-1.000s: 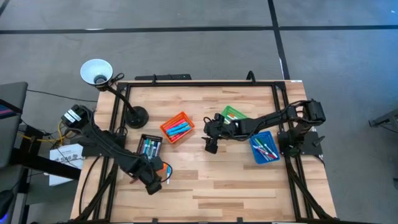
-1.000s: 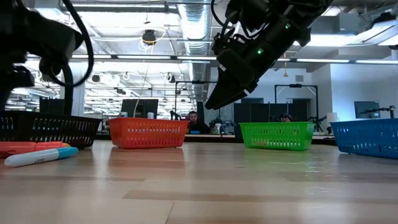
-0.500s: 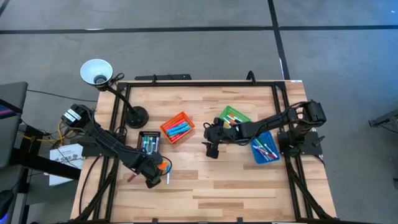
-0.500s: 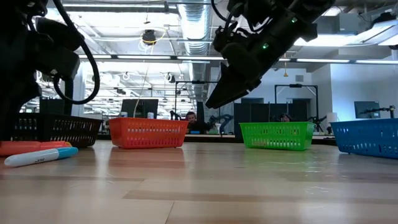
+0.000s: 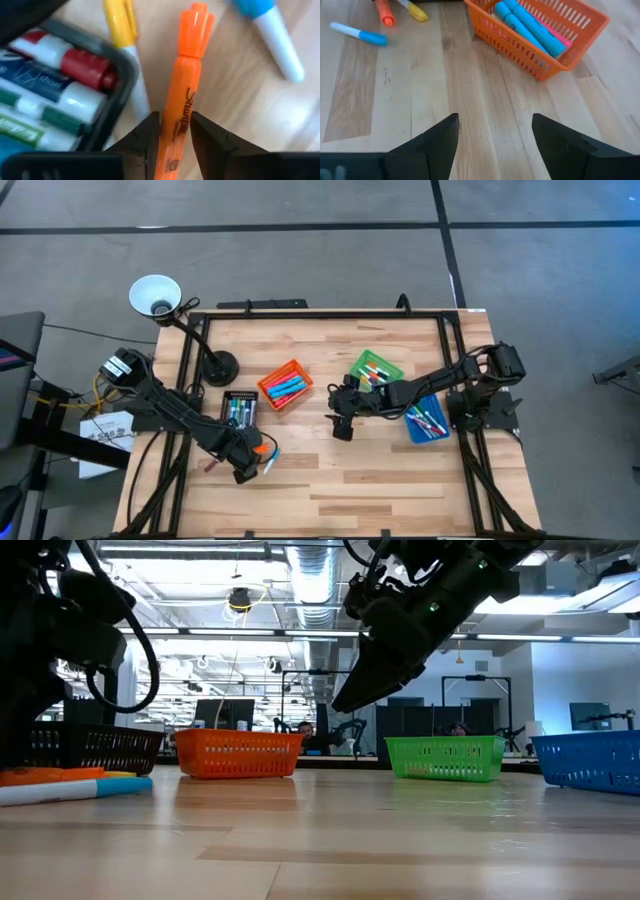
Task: Pick & Place Markers
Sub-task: Put the orange highlighter pen into the orange bin, then put the violet marker pen into the blue bin
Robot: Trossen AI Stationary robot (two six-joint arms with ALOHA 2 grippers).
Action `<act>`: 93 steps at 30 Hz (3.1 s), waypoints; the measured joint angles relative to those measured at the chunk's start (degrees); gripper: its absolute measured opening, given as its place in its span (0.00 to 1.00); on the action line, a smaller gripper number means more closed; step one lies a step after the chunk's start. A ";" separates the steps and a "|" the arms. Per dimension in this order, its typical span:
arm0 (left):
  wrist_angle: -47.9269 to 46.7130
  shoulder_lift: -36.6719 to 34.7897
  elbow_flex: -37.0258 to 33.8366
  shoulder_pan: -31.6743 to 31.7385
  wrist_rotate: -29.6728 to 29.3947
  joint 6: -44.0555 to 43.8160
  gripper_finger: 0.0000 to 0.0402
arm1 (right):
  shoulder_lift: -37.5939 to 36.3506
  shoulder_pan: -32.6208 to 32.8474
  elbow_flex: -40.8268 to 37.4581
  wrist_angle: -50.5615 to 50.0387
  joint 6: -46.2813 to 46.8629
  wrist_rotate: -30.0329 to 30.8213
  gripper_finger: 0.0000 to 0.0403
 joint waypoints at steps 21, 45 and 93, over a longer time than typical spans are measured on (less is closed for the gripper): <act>6.28 -2.35 -0.68 0.48 -7.77 -1.56 0.15 | 0.00 -0.90 0.00 0.11 -0.11 0.10 0.61; 15.83 -6.27 1.94 37.82 -12.97 41.55 0.28 | 0.00 -0.90 0.00 0.33 -0.11 0.10 0.61; 28.85 -6.29 1.94 36.32 -12.41 39.83 0.28 | 0.00 -0.90 0.00 0.38 -0.07 0.10 0.61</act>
